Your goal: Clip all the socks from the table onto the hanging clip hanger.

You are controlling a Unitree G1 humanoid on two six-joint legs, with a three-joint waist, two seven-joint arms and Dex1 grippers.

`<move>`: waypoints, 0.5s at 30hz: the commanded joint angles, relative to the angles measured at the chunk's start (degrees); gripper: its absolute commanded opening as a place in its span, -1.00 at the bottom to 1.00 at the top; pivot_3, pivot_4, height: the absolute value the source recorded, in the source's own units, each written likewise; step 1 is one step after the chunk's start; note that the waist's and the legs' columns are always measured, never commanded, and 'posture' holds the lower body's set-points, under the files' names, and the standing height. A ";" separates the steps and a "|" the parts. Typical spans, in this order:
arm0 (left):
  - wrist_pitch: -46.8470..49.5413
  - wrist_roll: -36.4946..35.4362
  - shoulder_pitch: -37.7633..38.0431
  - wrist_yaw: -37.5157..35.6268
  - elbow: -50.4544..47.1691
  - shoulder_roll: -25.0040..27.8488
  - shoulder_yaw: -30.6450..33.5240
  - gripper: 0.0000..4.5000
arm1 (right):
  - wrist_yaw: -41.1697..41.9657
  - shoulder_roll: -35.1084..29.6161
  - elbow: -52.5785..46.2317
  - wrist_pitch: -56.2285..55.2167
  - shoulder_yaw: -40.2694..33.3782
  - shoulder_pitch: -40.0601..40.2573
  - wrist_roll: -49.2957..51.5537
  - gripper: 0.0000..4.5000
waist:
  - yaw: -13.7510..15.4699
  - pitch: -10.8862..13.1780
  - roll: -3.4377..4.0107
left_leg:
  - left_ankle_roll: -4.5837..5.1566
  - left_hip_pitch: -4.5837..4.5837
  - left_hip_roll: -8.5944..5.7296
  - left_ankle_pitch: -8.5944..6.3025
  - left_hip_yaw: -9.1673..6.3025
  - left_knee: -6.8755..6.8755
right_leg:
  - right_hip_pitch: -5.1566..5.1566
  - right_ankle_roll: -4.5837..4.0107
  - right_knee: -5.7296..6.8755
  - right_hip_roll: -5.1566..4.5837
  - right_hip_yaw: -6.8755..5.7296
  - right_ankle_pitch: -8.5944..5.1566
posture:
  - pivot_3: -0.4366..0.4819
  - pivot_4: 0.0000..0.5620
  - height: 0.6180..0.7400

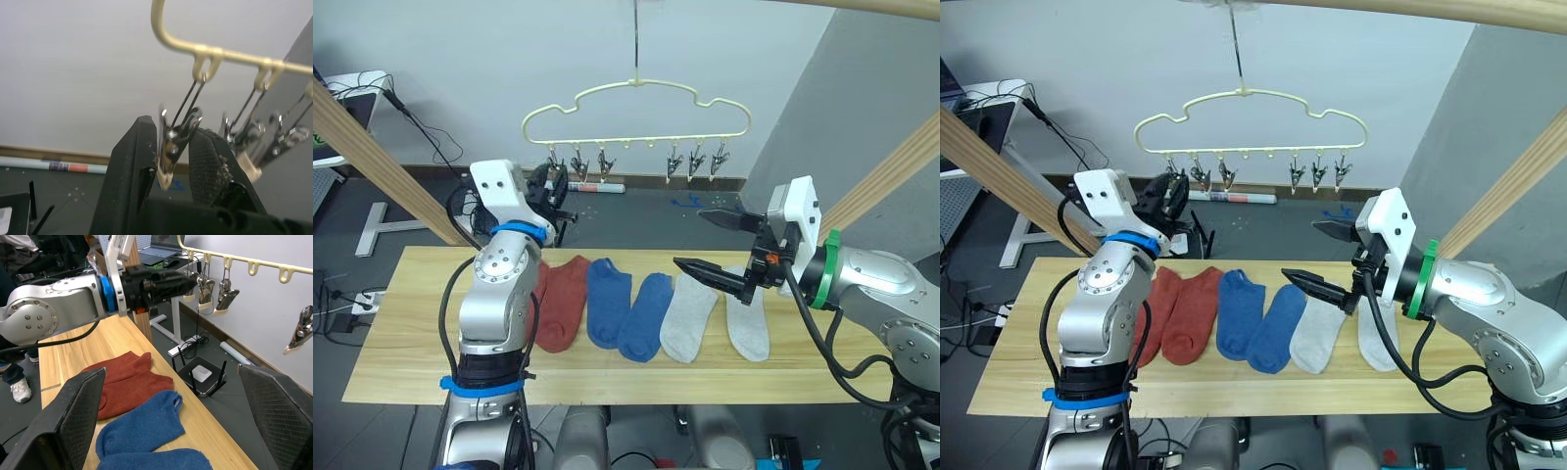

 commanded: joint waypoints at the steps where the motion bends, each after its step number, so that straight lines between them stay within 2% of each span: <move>1: -1.53 0.31 -0.71 0.24 -0.51 0.07 0.83 -0.40 | -0.16 -0.14 -2.33 -0.39 -0.77 0.23 0.85 1.00 | -0.02 0.00 0.00 | 0.00 0.00 0.00 0.00 0.00 -0.02 | 0.00 0.00 -0.01 0.00 0.00 0.00 | -0.47 0.21 1.00; 15: -0.59 -0.54 -3.56 1.18 -1.05 -0.30 1.20 -0.40 | -0.32 0.12 -2.40 -0.58 -0.69 0.53 0.71 1.00 | -0.02 0.02 0.00 | 0.00 -0.02 0.00 0.00 0.00 -0.07 | -0.04 0.01 -0.04 0.00 -0.01 0.00 | -0.45 0.21 1.00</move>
